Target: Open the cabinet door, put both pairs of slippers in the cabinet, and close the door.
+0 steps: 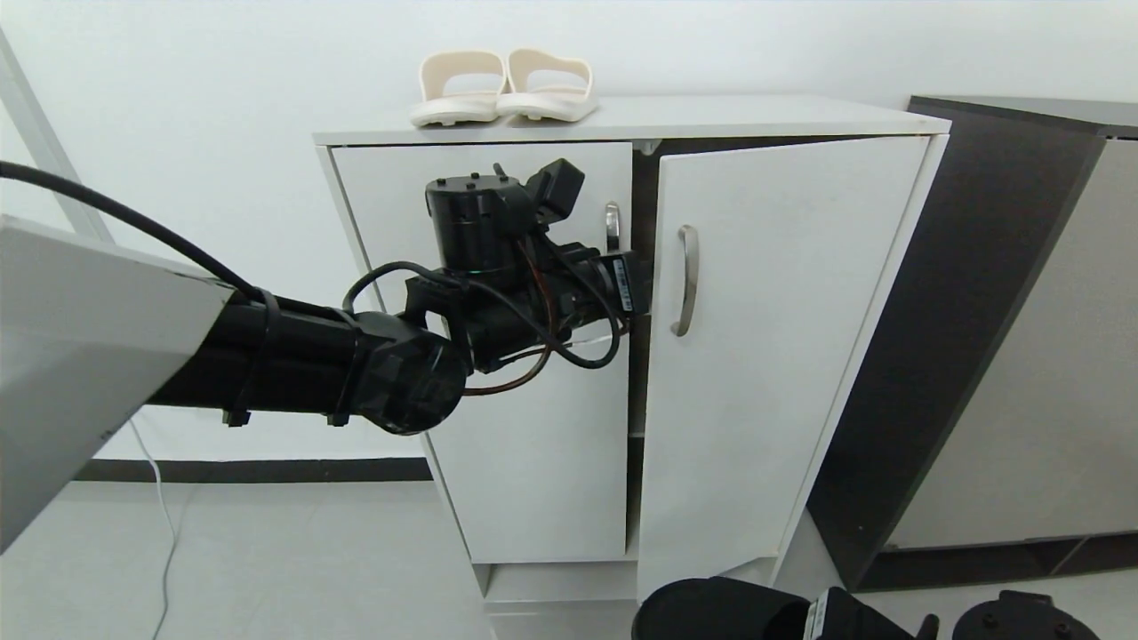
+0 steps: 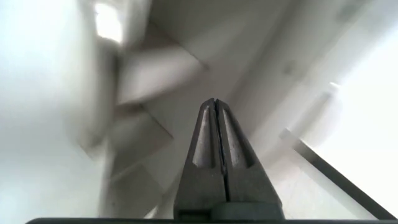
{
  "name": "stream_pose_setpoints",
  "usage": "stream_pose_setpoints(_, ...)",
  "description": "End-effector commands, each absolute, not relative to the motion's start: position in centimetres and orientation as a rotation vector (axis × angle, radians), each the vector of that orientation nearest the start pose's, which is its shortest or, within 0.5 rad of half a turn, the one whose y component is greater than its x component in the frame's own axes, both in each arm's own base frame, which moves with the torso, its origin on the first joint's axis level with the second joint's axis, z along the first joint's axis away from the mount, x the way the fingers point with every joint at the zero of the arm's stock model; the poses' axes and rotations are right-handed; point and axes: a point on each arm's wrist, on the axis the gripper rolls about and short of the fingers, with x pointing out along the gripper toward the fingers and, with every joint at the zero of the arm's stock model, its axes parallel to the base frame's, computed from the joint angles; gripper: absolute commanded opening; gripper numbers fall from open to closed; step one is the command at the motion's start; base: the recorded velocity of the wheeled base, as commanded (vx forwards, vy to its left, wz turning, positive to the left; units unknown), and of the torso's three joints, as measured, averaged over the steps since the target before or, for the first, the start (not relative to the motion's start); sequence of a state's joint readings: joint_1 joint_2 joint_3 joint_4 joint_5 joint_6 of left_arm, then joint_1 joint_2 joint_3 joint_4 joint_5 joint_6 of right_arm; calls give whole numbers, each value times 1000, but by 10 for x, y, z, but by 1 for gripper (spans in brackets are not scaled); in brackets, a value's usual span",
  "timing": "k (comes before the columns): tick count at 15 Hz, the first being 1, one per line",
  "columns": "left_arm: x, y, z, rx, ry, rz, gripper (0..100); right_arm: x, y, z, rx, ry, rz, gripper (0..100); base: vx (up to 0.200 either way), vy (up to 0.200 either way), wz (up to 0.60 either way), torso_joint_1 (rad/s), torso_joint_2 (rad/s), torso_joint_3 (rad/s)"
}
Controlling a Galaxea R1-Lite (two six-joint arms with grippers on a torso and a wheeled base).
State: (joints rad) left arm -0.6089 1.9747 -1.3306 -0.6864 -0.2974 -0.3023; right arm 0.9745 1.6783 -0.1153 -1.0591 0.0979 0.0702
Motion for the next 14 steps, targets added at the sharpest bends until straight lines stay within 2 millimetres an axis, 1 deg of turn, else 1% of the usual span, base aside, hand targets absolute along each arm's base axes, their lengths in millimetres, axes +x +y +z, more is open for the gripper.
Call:
stream_pose_setpoints(1, 318, -239, 237, -287, 95, -931, 0, 108, 167, 74, -165, 516, 1040, 0, -200, 0, 0, -2, 2, 2)
stream_pose_setpoints(2, 311, -245, 236, -288, 84, -957, 0, 105, 168, 74, -171, 517, 1053, 0, -200, 0, 0, 2, -2, 12)
stream_pose_setpoints(3, 294, -261, 236, -293, 50, -1030, 0, 100, 169, 73, -180, 522, 1076, 0, -200, 0, 0, -2, 2, 7)
stream_pose_setpoints(4, 284, -271, 236, -294, 35, -1087, 0, 98, 169, 72, -184, 524, 1083, 0, -200, 0, 0, 2, 12, 2)
stream_pose_setpoints(6, 275, -278, 237, -295, 30, -1131, 0, 98, 168, 72, -186, 527, 1083, 0, -200, 0, 0, 2, 2, 2)
stream_pose_setpoints(7, 276, -278, 236, -295, 28, -1131, 0, 98, 168, 72, -186, 527, 1083, 0, -200, 0, 0, 2, -2, 2)
stream_pose_setpoints(9, 279, -275, 231, -292, 39, -1116, 0, 98, 168, 72, -186, 527, 1083, 0, 0, 0, 0, 0, 0, 0)
stream_pose_setpoints(14, 298, -251, 231, -293, 31, -1034, 0, 98, 168, 72, -186, 527, 1083, 0, 0, 0, 0, 0, 0, 0)
